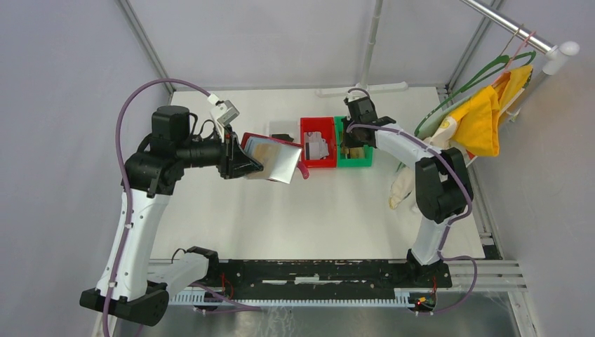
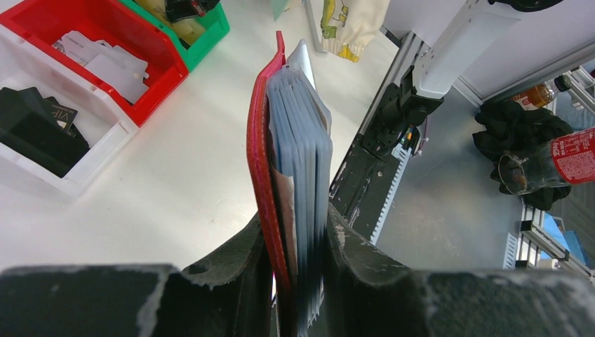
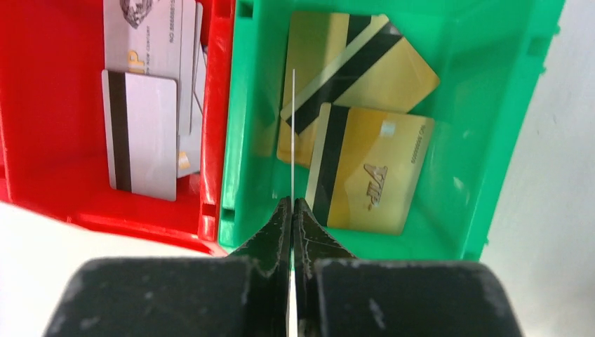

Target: Take the credit cards out of the card holder

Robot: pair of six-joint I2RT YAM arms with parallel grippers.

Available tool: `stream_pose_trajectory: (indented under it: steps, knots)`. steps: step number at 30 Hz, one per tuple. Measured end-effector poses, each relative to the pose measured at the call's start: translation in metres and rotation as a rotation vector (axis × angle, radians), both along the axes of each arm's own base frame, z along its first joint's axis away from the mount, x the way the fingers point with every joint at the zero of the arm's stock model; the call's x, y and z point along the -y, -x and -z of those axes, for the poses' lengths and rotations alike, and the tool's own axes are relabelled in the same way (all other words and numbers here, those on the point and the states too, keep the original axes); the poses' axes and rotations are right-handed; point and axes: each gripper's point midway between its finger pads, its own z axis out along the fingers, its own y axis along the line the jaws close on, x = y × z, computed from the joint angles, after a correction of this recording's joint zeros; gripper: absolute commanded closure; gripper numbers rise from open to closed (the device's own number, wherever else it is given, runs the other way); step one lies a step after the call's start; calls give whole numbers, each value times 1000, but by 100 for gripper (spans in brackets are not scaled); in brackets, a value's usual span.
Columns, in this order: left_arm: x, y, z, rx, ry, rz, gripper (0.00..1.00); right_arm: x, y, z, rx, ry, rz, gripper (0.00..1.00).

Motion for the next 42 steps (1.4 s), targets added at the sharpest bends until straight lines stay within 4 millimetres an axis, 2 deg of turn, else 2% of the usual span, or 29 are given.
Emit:
stream_pose_trajectory:
  steps: [4,11,15,17,19,22,25,27,30,33,36,39,42]
  knots:
    - [-1,3,0,-4,-5,2,98,-4,-10,7,-3,2,-1,100]
    - [0,7,-1,-4,1,20,98,11,-11,19,-14,90,24,72]
    - [1,10,-2,-2,11,40,98,24,-14,15,16,158,59,55]
    - [2,11,-3,-2,15,47,98,29,-13,4,43,176,69,53]
    - [2,11,-4,1,16,48,98,29,-15,-15,92,181,75,52]
    - [2,12,-5,3,18,51,98,17,-12,-50,173,158,57,48]
    - [2,13,-6,4,20,53,98,-8,-2,-91,258,78,-6,31]
    - [3,15,-7,3,26,63,98,-31,11,-129,338,-23,-76,23]
    - [5,22,-8,-2,38,96,98,-58,47,-196,487,-225,-207,12]
    - [6,32,-12,-7,57,139,98,-65,91,-260,641,-420,-326,6]
    - [8,41,-18,5,78,179,98,-68,129,-307,750,-565,-433,4]
    - [8,47,-21,14,93,205,98,-79,161,-338,800,-700,-555,2]
    - [8,50,-22,23,96,216,98,-92,183,-349,787,-802,-661,2]
